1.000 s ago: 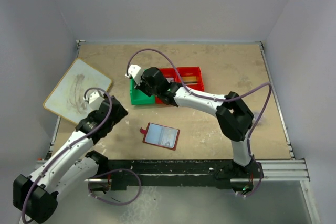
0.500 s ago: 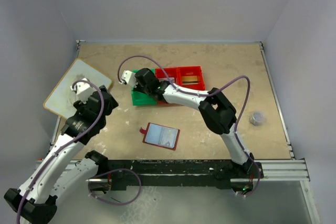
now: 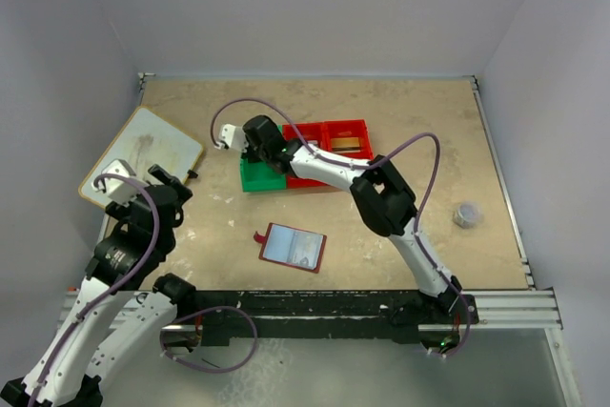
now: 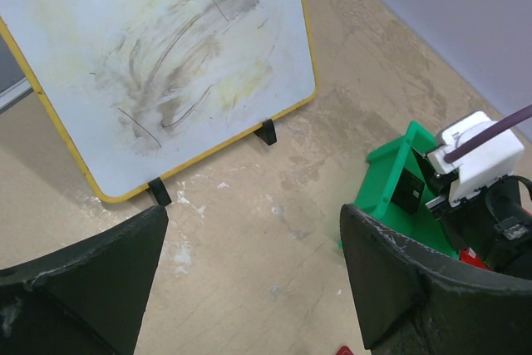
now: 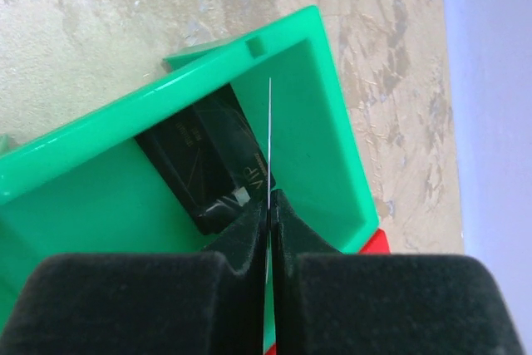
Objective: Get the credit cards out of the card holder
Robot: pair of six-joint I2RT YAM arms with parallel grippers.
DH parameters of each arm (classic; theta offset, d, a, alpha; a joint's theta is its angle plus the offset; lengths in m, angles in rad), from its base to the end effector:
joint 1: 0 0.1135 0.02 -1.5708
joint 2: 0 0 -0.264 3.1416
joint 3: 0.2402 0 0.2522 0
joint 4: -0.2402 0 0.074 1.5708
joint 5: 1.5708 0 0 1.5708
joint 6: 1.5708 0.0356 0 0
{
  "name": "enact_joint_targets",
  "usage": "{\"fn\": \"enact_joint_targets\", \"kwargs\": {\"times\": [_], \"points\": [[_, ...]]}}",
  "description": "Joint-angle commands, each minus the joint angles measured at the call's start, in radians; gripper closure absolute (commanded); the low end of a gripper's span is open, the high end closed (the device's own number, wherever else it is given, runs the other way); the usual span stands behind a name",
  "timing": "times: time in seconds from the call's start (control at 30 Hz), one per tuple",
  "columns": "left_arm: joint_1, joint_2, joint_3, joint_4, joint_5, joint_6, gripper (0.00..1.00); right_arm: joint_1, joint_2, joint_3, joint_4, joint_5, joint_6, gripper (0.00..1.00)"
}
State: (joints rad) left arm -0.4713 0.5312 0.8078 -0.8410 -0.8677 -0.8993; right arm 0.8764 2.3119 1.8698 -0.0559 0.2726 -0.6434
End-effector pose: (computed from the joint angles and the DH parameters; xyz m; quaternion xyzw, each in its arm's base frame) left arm 0.0957 -0.0183 0.3200 -0.3669 0.7337 0.0082 0.5718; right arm 0.3532 0.4092 0.2060 -0.5363 0.6652 -0.0572 0.5164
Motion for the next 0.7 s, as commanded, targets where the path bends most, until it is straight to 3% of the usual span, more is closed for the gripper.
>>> {"fn": "enact_joint_targets", "kwargs": {"times": [0.0,0.4,0.5,0.67], "points": [[0.005,-0.01,0.019,0.0,-0.027,-0.013,0.18,-0.009,0.022,0.078,-0.047,0.023,-0.074,1.0],[0.005,-0.056,0.015,0.007,-0.029,-0.013,0.18,-0.011,0.07,0.102,-0.053,0.035,-0.108,0.94],[0.005,-0.057,0.009,0.019,-0.017,-0.005,0.18,-0.013,0.077,0.123,-0.094,-0.001,-0.114,0.82],[0.005,-0.001,0.016,0.023,0.013,0.012,0.19,-0.014,0.09,0.144,-0.123,-0.017,-0.114,0.79]]}}
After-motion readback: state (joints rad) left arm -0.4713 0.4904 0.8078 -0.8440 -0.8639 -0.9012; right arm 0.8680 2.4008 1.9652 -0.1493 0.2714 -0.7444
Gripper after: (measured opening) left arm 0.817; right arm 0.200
